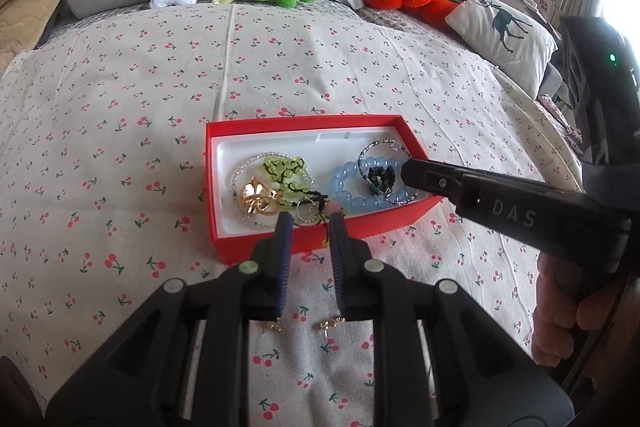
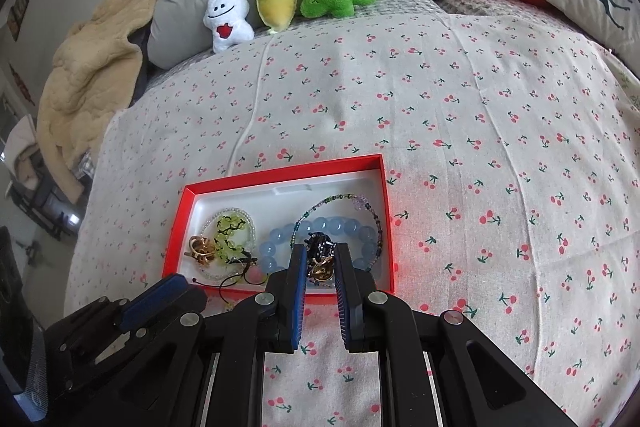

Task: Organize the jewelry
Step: 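Open the left tool over the box while the right tool releases the earring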

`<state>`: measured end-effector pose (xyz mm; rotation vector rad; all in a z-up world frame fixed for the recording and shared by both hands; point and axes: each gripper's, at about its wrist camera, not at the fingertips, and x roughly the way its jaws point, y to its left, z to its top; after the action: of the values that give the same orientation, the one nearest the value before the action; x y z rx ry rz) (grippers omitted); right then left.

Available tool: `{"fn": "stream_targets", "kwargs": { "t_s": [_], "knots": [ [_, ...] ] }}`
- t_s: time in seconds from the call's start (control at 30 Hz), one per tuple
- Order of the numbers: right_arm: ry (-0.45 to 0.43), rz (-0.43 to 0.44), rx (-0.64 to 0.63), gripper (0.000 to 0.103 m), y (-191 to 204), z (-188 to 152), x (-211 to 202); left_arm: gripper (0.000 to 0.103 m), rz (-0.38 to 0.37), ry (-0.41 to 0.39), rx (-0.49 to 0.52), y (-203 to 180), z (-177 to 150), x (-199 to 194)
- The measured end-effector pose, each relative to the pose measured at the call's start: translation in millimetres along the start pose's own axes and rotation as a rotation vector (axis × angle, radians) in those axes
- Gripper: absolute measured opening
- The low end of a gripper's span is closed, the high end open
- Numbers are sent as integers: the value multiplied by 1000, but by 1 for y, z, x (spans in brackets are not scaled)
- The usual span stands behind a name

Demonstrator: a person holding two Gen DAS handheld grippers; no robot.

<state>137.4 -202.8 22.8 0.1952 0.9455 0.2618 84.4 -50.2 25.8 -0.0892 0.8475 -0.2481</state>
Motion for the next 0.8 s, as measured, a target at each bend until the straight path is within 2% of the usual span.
{"fn": "stream_targets", "kwargs": {
  "t_s": [0.17,0.3,0.43,0.53,0.6,0.8],
  "knots": [
    [-5,-7,4,14,0,4,2,28,23,10,-8,8,-11,-11],
    [-18,-22,-11,14,5,10,4,41,40,25,-29,17,-20,-17],
    [-32,-36,-29,15,10,12,5,44,81,49,-34,26,-30,-19],
    [-30,-46,-22,16,10,13,4,60,98,64,-55,33,-36,-20],
    [-27,-45,-25,17,11,13,1,76,92,70,-82,37,-39,-21],
    [-28,-37,-55,25,11,5,-19,81,99,124,-102,37,-48,-22]
  ]
}}
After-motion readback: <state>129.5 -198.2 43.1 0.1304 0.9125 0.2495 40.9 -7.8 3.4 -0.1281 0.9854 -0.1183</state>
